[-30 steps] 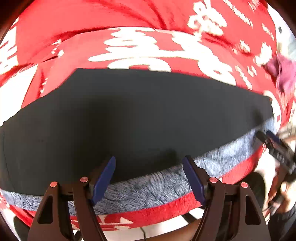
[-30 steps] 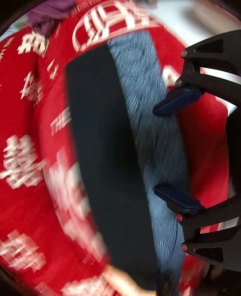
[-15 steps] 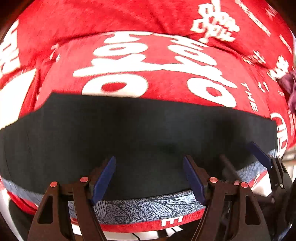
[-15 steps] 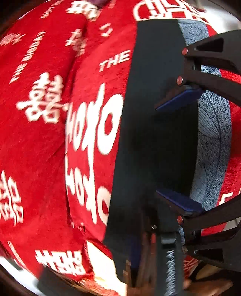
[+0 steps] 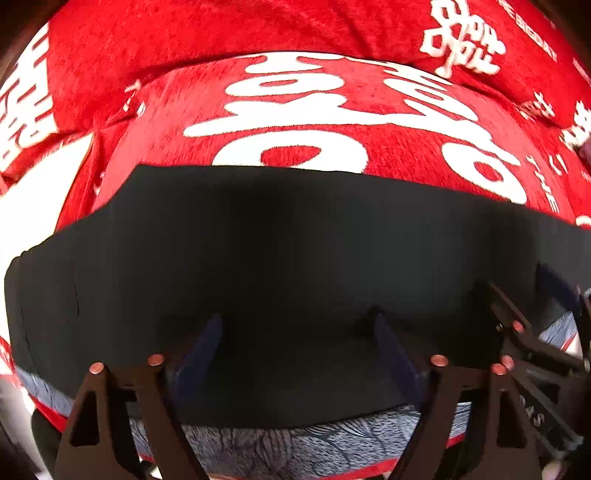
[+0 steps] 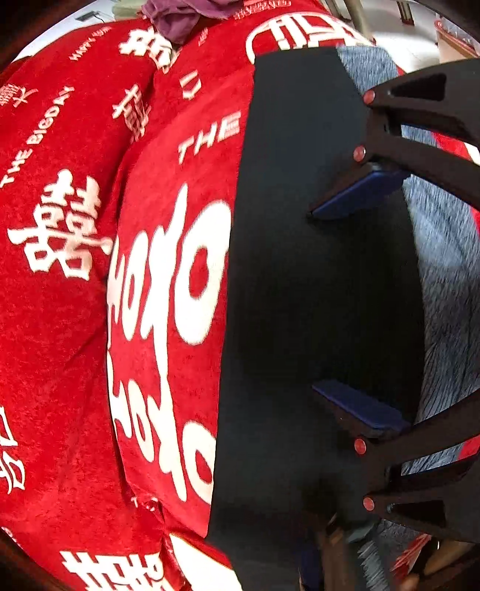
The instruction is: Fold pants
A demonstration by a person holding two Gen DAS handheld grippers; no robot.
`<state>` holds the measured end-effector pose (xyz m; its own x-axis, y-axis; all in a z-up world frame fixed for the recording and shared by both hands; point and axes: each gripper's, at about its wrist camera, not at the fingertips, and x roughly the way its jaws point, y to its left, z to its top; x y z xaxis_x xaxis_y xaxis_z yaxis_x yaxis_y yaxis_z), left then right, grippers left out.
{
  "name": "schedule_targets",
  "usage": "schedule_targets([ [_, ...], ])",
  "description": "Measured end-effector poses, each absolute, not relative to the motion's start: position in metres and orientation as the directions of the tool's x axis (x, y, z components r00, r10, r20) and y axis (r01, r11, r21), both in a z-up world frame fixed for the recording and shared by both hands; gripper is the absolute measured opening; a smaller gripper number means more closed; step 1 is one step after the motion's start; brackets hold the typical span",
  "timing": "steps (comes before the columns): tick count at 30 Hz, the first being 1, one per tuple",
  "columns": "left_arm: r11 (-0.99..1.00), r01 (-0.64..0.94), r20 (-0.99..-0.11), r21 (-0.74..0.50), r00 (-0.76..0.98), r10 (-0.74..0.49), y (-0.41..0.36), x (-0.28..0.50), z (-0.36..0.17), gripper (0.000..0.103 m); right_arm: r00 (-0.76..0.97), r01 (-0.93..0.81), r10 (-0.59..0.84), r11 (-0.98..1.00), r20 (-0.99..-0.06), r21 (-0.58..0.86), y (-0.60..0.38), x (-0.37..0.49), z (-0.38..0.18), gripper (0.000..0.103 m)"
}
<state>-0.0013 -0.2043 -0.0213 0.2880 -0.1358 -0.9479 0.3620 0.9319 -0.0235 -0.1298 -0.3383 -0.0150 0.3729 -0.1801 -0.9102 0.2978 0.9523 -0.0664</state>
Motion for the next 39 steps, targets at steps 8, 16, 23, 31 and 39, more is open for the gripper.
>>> schedule_targets([
  [8, 0.955, 0.29, -0.945, -0.059, 0.293, -0.148, -0.108, 0.022, -0.027, 0.095, 0.338, 0.445, -0.248, 0.892, -0.908, -0.078, -0.413, -0.164, -0.021, 0.102],
  [16, 0.949, 0.273, -0.917, -0.156, 0.316, -0.242, -0.095, 0.025, -0.007, 0.099, 0.38, 0.414, -0.219, 0.909, -0.899, -0.047, -0.382, -0.151, 0.002, 0.102],
  [23, 0.951, 0.309, -0.935, -0.029, 0.328, -0.136, -0.119, 0.046, -0.032, 0.103, 0.385, 0.23, -0.162, 0.97, -0.909, -0.075, -0.283, -0.074, -0.016, 0.102],
  [31, 0.984, 0.166, -0.934, 0.061, 0.357, -0.002, 0.005, 0.061, -0.035, 0.103, 0.365, 0.322, -0.214, 0.942, -0.906, -0.093, -0.346, -0.113, -0.028, 0.102],
  [39, 0.966, 0.259, -0.903, -0.017, 0.411, -0.126, 0.061, 0.044, -0.036, 0.102, 0.304, 0.555, -0.287, 0.829, -0.908, -0.076, -0.48, -0.177, -0.027, 0.103],
])
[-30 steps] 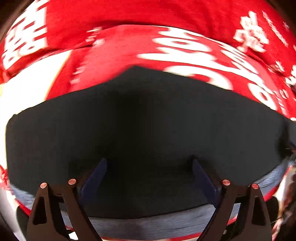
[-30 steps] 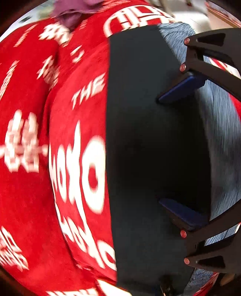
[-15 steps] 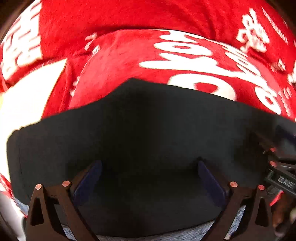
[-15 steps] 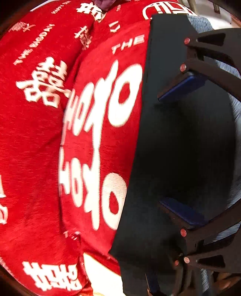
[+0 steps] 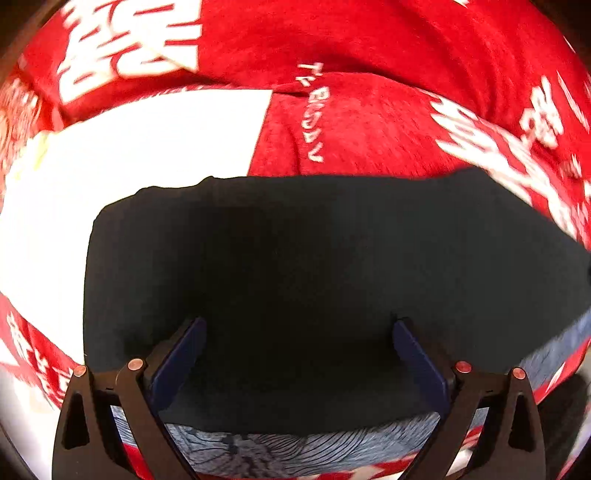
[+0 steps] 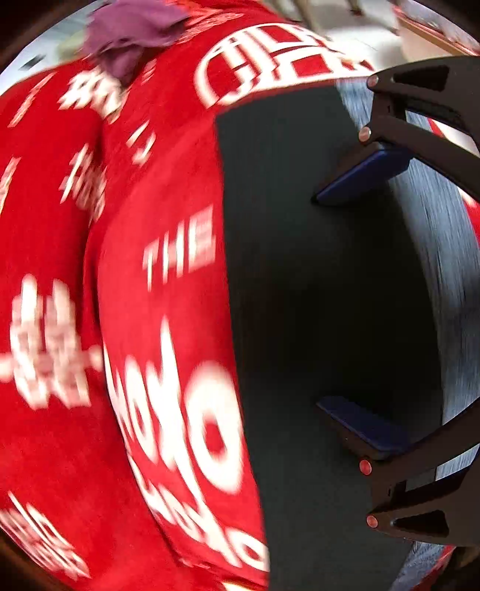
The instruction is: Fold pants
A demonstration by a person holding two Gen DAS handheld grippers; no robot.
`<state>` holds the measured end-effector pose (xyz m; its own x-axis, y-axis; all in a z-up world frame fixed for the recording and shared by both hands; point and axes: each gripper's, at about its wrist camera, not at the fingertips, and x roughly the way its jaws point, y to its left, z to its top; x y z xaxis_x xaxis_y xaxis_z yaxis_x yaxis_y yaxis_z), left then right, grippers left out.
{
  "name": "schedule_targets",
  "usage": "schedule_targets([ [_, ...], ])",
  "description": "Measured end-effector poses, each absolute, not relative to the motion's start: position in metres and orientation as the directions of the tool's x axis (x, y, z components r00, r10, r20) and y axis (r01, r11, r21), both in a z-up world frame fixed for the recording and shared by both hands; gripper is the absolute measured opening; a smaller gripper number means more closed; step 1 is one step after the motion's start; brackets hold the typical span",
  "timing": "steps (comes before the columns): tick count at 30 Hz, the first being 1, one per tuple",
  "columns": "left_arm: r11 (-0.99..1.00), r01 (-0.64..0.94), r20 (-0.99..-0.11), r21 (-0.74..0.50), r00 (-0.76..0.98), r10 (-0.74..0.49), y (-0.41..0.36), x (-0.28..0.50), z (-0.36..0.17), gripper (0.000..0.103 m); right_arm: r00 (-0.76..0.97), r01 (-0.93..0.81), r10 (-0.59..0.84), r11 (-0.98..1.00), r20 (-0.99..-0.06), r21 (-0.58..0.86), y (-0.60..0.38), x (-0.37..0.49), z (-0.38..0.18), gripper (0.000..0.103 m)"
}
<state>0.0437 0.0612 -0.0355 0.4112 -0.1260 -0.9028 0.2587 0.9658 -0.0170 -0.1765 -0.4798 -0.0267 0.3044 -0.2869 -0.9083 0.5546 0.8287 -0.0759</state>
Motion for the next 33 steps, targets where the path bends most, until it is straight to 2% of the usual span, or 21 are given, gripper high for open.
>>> schedule_targets([
  [3, 0.967, 0.252, -0.898, 0.026, 0.432, -0.088, 0.064, 0.034, -0.029, 0.102, 0.297, 0.6, -0.246, 0.8, -0.922, -0.02, -0.508, -0.187, -0.024, 0.102],
  [5, 0.974, 0.228, -0.878, 0.009, 0.468, -0.102, 0.071, 0.032, -0.016, 0.102, 0.239, 0.619, -0.342, 0.775, -0.909, -0.129, -0.492, -0.177, -0.012, 0.103],
  [7, 0.983, 0.181, -0.866, -0.022, 0.488, -0.109, 0.076, 0.039, -0.011, 0.102, 0.343, 0.567, -0.295, 0.822, -0.892, -0.053, -0.463, -0.163, 0.003, 0.103],
  [10, 0.998, 0.057, -0.887, -0.041, 0.458, -0.062, 0.094, 0.071, -0.021, 0.102, 0.463, 0.365, -0.095, 0.926, -0.881, 0.092, -0.37, -0.116, 0.017, 0.103],
  [14, 0.997, -0.058, -0.911, -0.043, 0.413, -0.015, 0.118, 0.084, -0.039, 0.102, 0.505, 0.009, 0.193, 0.973, -0.841, 0.229, -0.22, -0.057, 0.025, 0.103],
  [17, 0.997, -0.059, -0.912, -0.047, 0.411, -0.019, 0.128, 0.083, -0.043, 0.102, 0.468, -0.135, 0.274, 0.962, -0.84, 0.238, -0.145, -0.022, 0.011, 0.103],
  [20, 0.998, -0.04, -0.918, -0.041, 0.397, -0.022, 0.134, 0.074, -0.042, 0.102, 0.393, -0.147, 0.203, 0.977, -0.897, 0.157, -0.115, 0.011, -0.025, 0.103],
  [23, 0.996, -0.06, -0.907, -0.064, 0.419, -0.033, 0.145, 0.06, -0.033, 0.102, 0.429, -0.145, 0.013, 0.988, -0.903, -0.055, -0.105, 0.025, -0.027, 0.103],
  [24, 0.995, -0.059, -0.902, -0.084, 0.43, -0.05, 0.148, 0.053, -0.029, 0.102, 0.428, -0.126, -0.022, 0.989, -0.904, -0.083, -0.106, 0.025, -0.023, 0.103],
  [27, 0.987, -0.012, -0.878, -0.16, 0.459, -0.136, 0.138, 0.039, -0.022, 0.102, 0.447, -0.118, 0.096, 0.992, -0.889, 0.048, -0.118, -0.001, -0.001, 0.103],
  [29, 0.984, 0.073, -0.869, -0.16, 0.463, -0.175, 0.112, 0.039, -0.026, 0.102, 0.429, -0.141, 0.164, 0.983, -0.888, 0.113, -0.122, -0.028, 0.003, 0.103],
  [31, 0.984, 0.132, -0.877, -0.118, 0.451, -0.166, 0.093, 0.033, -0.031, 0.102, 0.41, -0.157, 0.143, 0.984, -0.901, 0.085, -0.125, -0.049, -0.005, 0.103],
  [33, 0.988, 0.147, -0.906, -0.055, 0.408, -0.111, 0.082, 0.035, -0.054, 0.102, 0.383, -0.134, 0.032, 0.991, -0.923, -0.021, -0.142, -0.075, -0.022, 0.103],
])
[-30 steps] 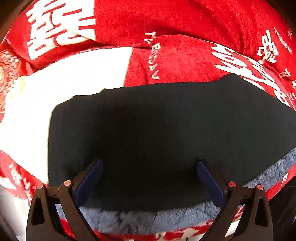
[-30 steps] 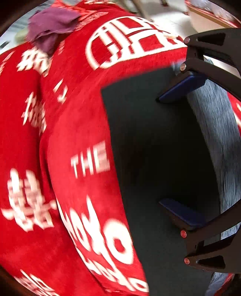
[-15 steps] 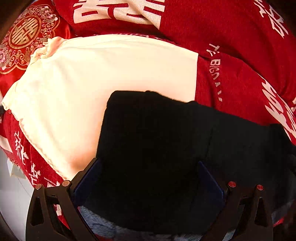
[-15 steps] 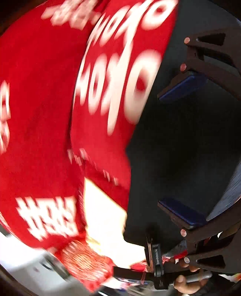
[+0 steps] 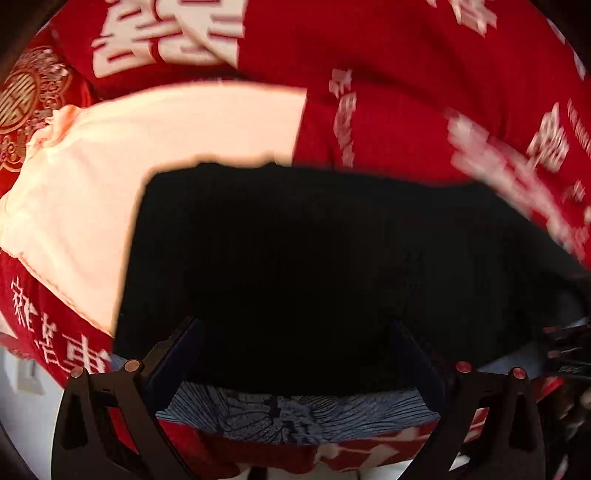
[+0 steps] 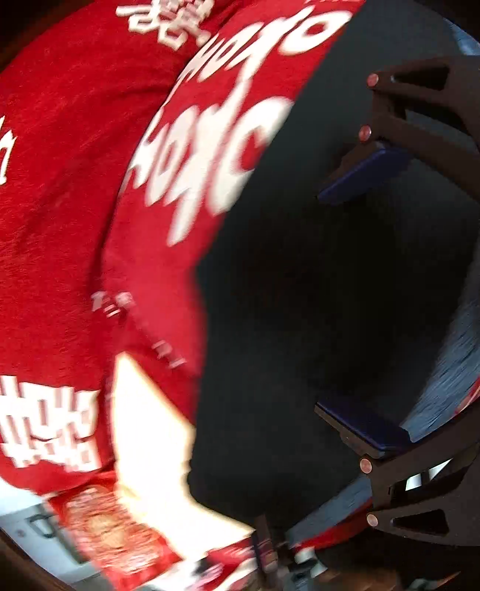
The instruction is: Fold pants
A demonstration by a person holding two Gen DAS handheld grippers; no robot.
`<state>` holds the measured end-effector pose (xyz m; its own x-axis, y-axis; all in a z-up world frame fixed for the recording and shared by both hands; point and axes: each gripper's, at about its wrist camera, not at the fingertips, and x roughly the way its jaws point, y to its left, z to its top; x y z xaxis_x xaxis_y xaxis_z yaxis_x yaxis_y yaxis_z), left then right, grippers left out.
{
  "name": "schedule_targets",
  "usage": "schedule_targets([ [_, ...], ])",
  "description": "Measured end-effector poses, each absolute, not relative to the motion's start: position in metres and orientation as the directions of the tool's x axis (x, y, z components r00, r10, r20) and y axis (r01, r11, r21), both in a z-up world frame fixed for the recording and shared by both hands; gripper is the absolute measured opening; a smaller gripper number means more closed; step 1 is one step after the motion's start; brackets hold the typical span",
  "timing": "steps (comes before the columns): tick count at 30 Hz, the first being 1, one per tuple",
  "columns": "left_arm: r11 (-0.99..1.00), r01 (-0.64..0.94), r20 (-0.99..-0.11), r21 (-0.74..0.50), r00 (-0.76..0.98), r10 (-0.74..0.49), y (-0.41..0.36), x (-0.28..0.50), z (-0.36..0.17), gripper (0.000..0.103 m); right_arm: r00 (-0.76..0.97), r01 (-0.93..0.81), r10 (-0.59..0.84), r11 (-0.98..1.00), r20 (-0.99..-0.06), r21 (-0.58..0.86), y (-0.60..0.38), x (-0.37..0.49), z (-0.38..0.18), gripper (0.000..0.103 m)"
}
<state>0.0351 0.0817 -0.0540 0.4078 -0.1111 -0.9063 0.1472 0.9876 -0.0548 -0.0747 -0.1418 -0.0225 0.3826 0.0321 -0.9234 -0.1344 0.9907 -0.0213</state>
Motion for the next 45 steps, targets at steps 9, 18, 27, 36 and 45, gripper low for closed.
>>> schedule_targets([
  [9, 0.98, 0.188, -0.892, 0.071, 0.451, -0.022, 0.085, 0.01, -0.048, 0.102, 0.389, 0.179, -0.106, 0.983, -0.915, -0.038, -0.315, -0.158, -0.017, 0.103],
  [18, 0.956, 0.285, -0.91, -0.077, 0.372, -0.184, -0.005, -0.028, -0.052, 0.102, 0.48, 0.115, 0.02, 0.99, -0.877, 0.086, -0.219, -0.17, -0.003, 0.103],
  [27, 0.987, 0.161, -0.937, -0.03, 0.339, -0.084, 0.042, -0.026, -0.076, 0.103, 0.416, 0.202, -0.151, 0.977, -0.897, -0.071, -0.28, -0.198, -0.021, 0.103],
  [36, 0.999, 0.041, -0.952, -0.035, 0.302, -0.045, 0.092, -0.025, -0.088, 0.103, 0.365, 0.499, -0.146, 0.865, -0.919, 0.06, -0.433, -0.233, -0.02, 0.103],
  [45, 0.994, -0.098, -0.947, -0.038, 0.322, -0.004, 0.142, -0.044, -0.067, 0.103, 0.317, 0.615, -0.197, 0.788, -0.928, 0.042, -0.451, -0.256, -0.012, 0.103],
])
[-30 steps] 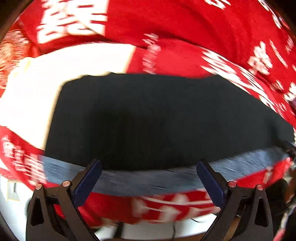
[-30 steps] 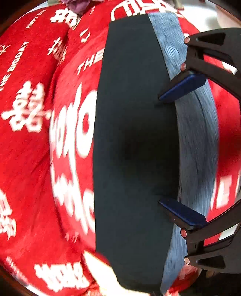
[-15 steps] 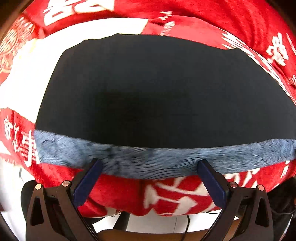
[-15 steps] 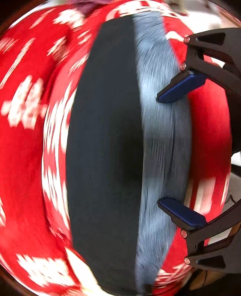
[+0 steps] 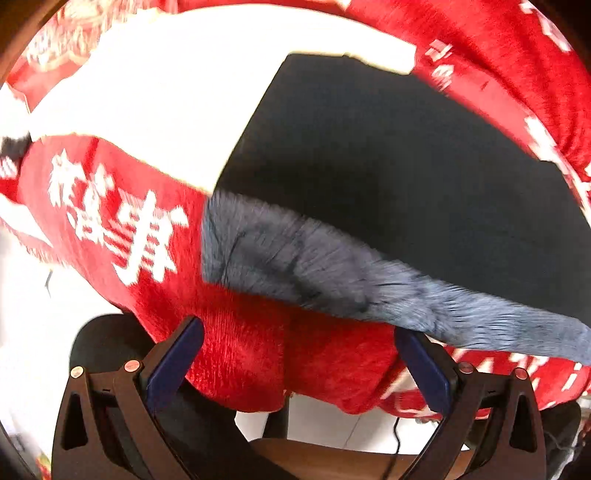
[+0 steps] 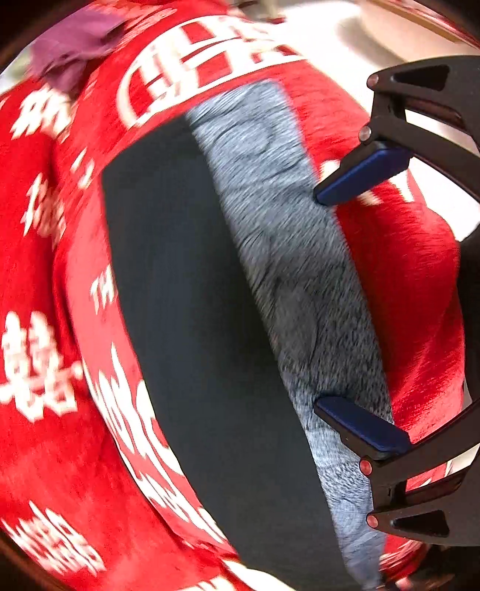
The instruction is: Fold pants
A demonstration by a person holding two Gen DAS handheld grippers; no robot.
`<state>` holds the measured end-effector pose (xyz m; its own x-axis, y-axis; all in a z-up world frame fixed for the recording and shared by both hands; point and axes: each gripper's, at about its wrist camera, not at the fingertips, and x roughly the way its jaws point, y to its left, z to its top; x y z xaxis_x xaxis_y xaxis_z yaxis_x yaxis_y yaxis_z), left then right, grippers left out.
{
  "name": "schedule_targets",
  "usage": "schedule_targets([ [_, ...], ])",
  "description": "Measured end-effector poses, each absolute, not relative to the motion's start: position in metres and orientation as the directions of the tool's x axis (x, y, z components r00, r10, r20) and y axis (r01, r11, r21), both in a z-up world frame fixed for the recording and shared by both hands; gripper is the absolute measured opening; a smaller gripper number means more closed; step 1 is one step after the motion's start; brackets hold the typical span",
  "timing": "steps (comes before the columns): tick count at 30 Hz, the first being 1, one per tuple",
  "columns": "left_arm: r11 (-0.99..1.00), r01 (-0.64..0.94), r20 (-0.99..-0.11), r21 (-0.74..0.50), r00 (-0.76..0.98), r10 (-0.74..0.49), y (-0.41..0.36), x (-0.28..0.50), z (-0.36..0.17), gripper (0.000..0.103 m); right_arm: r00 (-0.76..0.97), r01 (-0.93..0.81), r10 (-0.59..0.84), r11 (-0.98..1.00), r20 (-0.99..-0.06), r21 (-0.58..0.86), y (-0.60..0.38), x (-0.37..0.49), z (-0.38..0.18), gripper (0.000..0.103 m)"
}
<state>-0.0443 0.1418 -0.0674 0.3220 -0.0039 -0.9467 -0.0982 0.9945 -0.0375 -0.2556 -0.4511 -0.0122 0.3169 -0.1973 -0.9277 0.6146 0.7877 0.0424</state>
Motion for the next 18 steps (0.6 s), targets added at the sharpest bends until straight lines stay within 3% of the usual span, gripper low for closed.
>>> schedule_targets([
  [3, 0.997, -0.037, -0.914, -0.062, 0.403, -0.042, 0.118, -0.054, -0.042, 0.103, 0.33, 0.593, -0.297, 0.803, -0.896, -0.048, -0.421, -0.25, 0.003, 0.103],
  [10, 0.996, 0.048, -0.919, -0.076, 0.384, -0.089, 0.064, -0.041, -0.039, 0.103, 0.359, 0.481, -0.301, 0.871, -0.884, -0.101, -0.367, -0.235, -0.004, 0.103],
  [15, 0.986, 0.142, -0.92, 0.084, 0.392, 0.022, 0.031, -0.033, -0.049, 0.103, 0.376, 0.527, -0.193, 0.849, -0.906, 0.037, -0.388, -0.24, -0.018, 0.103],
  [18, 0.997, 0.063, -0.95, -0.046, 0.307, -0.063, 0.067, -0.02, -0.069, 0.103, 0.384, 0.564, -0.137, 0.818, -0.913, 0.115, -0.4, -0.246, -0.024, 0.103],
])
